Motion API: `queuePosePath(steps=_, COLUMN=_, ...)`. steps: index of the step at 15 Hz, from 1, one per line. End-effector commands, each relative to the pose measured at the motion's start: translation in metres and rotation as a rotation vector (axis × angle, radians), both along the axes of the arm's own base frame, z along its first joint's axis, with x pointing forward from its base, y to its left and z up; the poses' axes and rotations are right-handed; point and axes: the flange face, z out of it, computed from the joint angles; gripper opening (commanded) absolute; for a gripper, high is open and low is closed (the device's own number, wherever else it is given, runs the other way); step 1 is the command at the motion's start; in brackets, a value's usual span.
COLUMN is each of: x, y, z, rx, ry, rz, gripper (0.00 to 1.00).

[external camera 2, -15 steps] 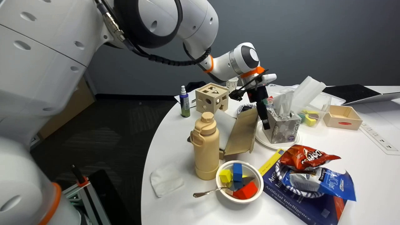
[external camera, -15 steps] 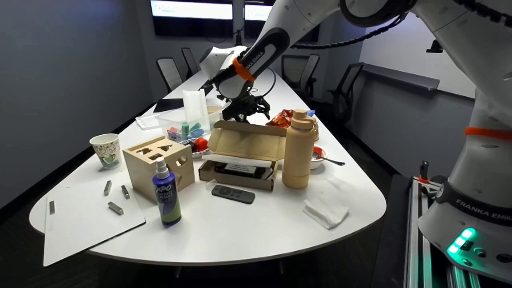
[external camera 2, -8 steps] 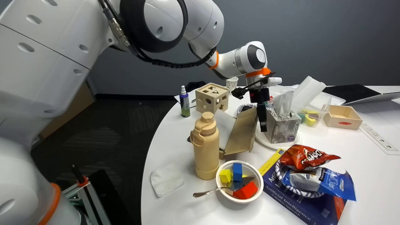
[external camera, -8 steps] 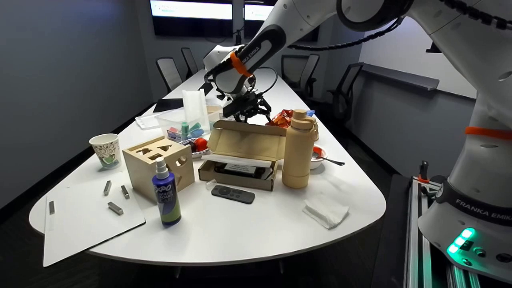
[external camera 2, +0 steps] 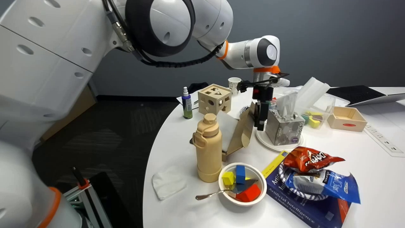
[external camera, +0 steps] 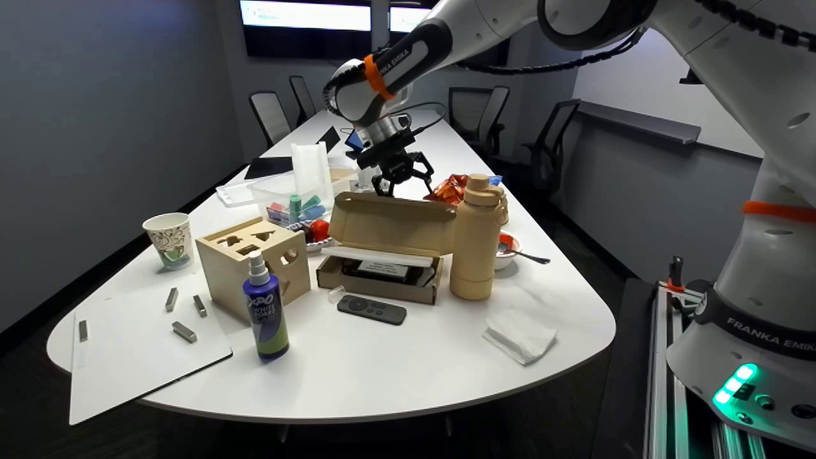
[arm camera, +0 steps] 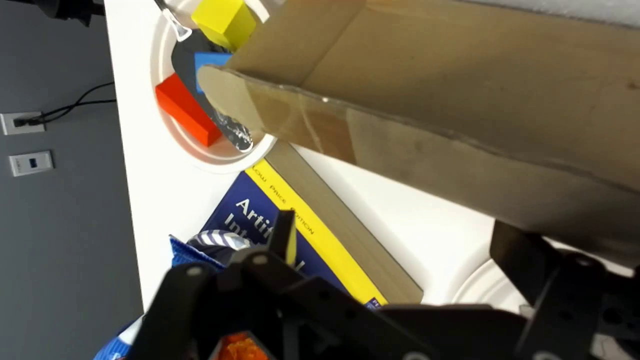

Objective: Put the white item in the box and close the box

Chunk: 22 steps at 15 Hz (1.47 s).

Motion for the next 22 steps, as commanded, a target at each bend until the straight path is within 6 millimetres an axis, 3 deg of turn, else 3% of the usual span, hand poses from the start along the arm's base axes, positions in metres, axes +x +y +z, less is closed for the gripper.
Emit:
queuePosePath(steps=1, x=0.004, y=0.006, z=0.001, rx=0.13, ry=0.059, rz=0.037, gripper=1.0)
queuePosePath(steps=8, x=0.004, y=0.04, z=0.004, rx=0.234, ry=0.109, rz=0.14, gripper=1.0)
queuePosePath(steps=15, x=0.002, y=0.07, z=0.017, rx=0.259, ry=0.105, rz=0.209, gripper=1.0)
queuePosePath(steps=22, x=-0.005, y=0.112, z=0.016, rx=0.258, ry=0.116, rz=0.301, gripper=1.0)
